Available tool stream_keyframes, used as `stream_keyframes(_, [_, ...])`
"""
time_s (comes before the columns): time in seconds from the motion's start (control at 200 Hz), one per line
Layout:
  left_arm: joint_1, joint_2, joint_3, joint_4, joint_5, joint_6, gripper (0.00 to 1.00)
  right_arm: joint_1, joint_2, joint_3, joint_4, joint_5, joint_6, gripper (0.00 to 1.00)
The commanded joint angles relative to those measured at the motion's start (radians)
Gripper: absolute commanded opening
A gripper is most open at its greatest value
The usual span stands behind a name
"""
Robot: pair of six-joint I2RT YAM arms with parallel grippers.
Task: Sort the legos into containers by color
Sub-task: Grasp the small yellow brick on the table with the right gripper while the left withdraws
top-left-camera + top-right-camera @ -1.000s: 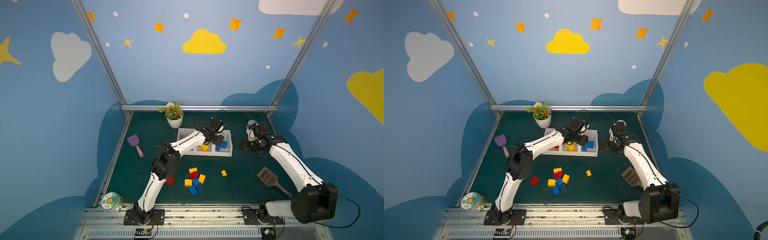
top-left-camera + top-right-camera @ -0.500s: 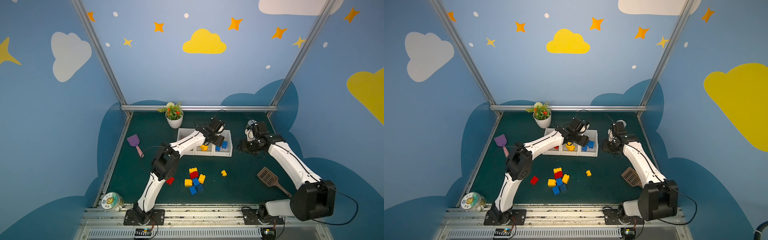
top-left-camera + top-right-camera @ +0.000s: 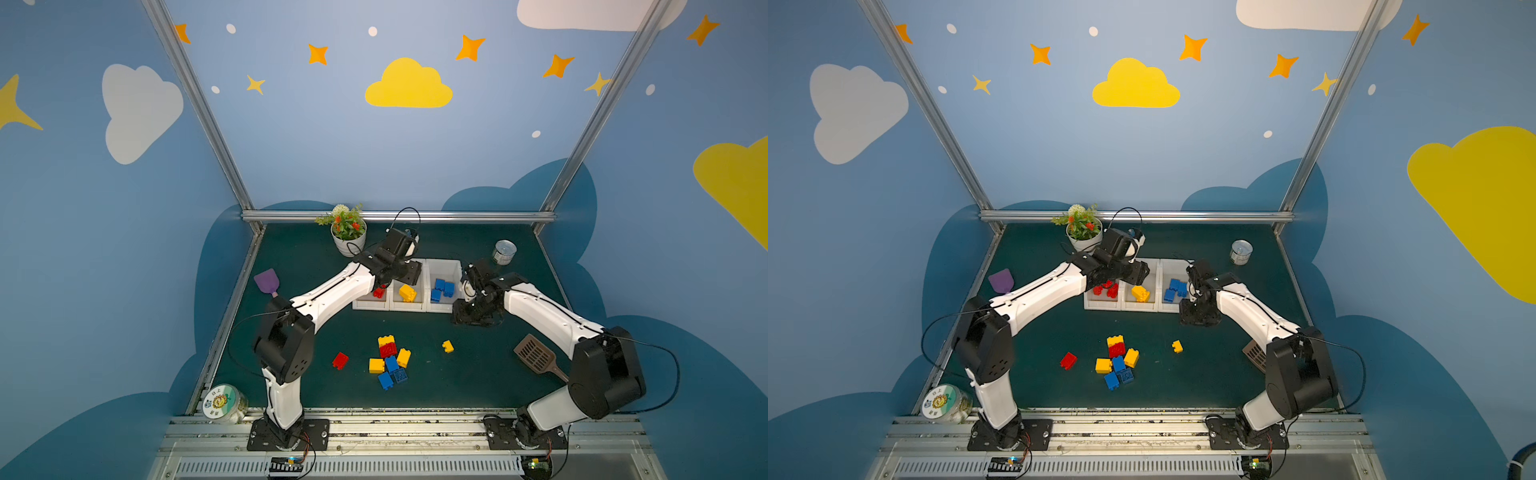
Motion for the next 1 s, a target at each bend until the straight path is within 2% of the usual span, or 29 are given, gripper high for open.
stream_keyframes(0.0, [0.037,-0.08,-0.097,0.036,-0.026,-0.039,0.66,0.047,0.034,-0.006,-0.006,0.006,0.033,0.55])
stream_keyframes(0.31, [0.113,-0.278,-0.357,0.067,-0.049,-0.123,0.67,0.142,0.115,-0.033,-0.03,0.049,0.052,0.52])
stream_keyframes(0.611, [0.118,-0.338,-0.446,0.058,-0.067,-0.162,0.67,0.175,0.184,-0.027,-0.031,0.08,0.047,0.46])
stream_keyframes(0.996, [0.118,-0.375,-0.477,0.036,-0.09,-0.17,0.67,0.232,0.228,-0.007,-0.031,0.103,0.06,0.18])
